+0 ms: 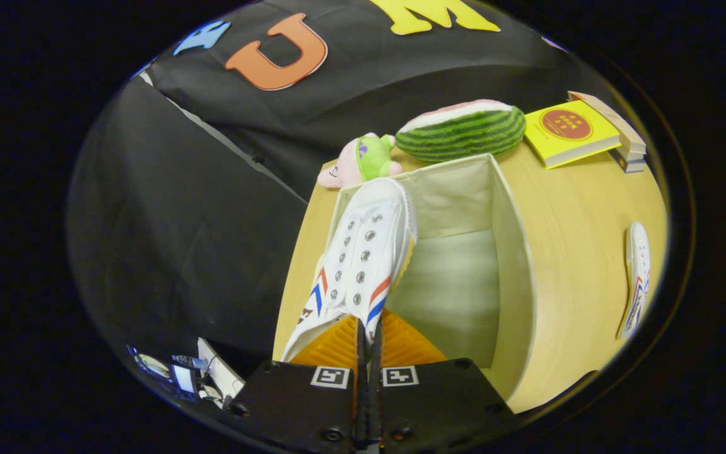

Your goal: Open the storage box then place both shoes into the box .Put the left shoe in first, then the right shoe, with the right side of both shoes facing outward in a uniform manner.

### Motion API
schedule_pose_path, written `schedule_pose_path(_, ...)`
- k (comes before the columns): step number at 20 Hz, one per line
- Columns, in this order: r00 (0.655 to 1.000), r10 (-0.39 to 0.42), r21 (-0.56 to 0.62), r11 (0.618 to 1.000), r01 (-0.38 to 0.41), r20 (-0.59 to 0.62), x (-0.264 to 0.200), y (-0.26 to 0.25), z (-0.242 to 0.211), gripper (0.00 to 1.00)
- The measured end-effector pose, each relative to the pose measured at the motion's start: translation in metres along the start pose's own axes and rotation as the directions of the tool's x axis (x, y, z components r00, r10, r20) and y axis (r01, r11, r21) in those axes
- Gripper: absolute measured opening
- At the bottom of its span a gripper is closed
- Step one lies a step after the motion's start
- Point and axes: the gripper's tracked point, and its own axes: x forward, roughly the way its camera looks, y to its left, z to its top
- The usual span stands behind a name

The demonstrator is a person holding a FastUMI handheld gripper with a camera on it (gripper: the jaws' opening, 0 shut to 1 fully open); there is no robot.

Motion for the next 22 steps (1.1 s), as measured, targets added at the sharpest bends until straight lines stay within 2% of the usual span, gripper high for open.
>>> schedule_pose_path(2, 1.0, 0.002, -0.007, 1.0, -0.002, -0.012, 0.009, -0.004, -0.002, 0.06)
schedule_pose_path(3, 0.999, 0.037, -0.015, 0.999, -0.037, -0.028, 0.011, 0.003, -0.006, 0.07)
schedule_pose_path(5, 0.993, 0.112, -0.05, 0.992, -0.114, -0.033, 0.009, 0.019, -0.01, 0.39)
schedule_pose_path(7, 1.0, 0.018, -0.14, 0.99, -0.015, 0.018, 0.005, -0.001, -0.002, 0.7)
schedule_pose_path(9, 0.997, -0.02, -0.212, 0.977, 0.035, 0.072, -0.011, -0.009, 0.005, 1.0)
schedule_pose_path(14, 0.986, -0.067, -0.295, 0.949, 0.11, 0.151, -0.062, -0.027, 0.015, 1.0)
schedule_pose_path(17, 0.984, -0.068, -0.292, 0.95, 0.114, 0.164, -0.097, -0.041, 0.018, 1.0)
schedule_pose_path(22, 0.967, -0.126, -0.265, 0.947, 0.184, 0.219, -0.148, -0.104, 0.027, 1.0)
